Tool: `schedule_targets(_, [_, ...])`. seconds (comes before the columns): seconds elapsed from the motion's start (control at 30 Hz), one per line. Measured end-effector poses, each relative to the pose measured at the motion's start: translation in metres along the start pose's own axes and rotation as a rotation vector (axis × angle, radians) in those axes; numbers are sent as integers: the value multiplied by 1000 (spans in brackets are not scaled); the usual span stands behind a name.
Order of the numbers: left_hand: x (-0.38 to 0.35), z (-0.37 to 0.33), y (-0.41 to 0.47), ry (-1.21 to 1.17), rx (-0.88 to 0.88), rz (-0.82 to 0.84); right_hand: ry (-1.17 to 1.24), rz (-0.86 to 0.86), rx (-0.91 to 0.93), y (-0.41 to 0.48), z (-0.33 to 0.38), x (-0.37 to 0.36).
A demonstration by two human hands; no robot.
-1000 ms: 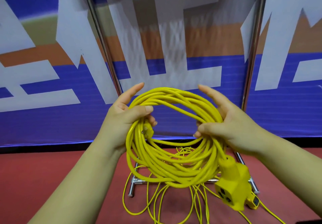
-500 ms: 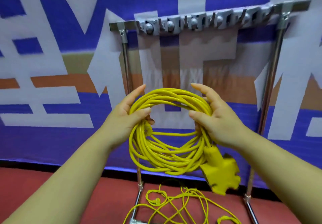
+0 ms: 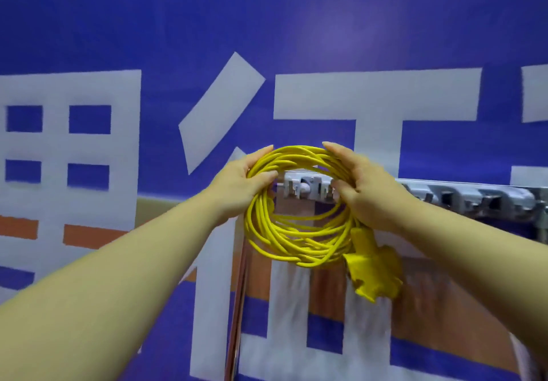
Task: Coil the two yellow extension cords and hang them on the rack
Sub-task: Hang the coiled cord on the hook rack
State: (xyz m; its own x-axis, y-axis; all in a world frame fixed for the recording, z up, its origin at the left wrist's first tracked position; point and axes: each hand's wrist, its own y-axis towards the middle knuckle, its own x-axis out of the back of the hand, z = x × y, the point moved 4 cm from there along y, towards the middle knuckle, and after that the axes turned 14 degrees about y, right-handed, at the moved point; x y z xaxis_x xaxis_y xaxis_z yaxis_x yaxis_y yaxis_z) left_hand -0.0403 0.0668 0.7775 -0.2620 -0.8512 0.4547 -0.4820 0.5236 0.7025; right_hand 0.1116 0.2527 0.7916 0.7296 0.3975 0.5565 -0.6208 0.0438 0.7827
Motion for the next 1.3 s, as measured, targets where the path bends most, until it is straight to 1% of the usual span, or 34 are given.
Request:
schedule_targets(0.1, [-4, 9, 33, 55, -29, 13, -180, 52, -1, 26, -11, 4])
schedule_targets(0.17, [-13, 15, 47, 80, -27, 52, -365, 108, -53, 34, -20, 6])
schedule_targets(0.27, [-28, 31, 57, 86, -12, 119, -536, 163, -114, 31, -28, 2])
schedule_targets(0.37, [-34, 45, 55, 136, -38, 146, -713, 143, -38, 21, -29, -7])
schedule_targets(0.47, [-38, 52, 47, 347, -119, 135, -821, 106, 92, 9, -28, -12])
schedule_targets(0.63, [-44, 52, 34, 483, -139, 109, -865, 61, 173, 1, -29, -12])
schedule_targets(0.77, [-49, 51, 20, 505, -137, 113, -894, 49, 154, -6, -31, -13])
schedule_targets(0.97, [-55, 49, 8, 463, -77, 170, -862, 88, 83, -10, -29, -14])
schedule_targets(1.03, [-53, 47, 9, 417, -44, 181, -845, 109, 78, -10, -28, -11])
schedule_targets(1.17, [-38, 39, 13, 277, 69, 78, -779, 123, 36, -11, -25, -6])
schedule_targets(1.3, [-30, 28, 4, 318, 93, 69, -709, 117, -25, -15, -21, -6])
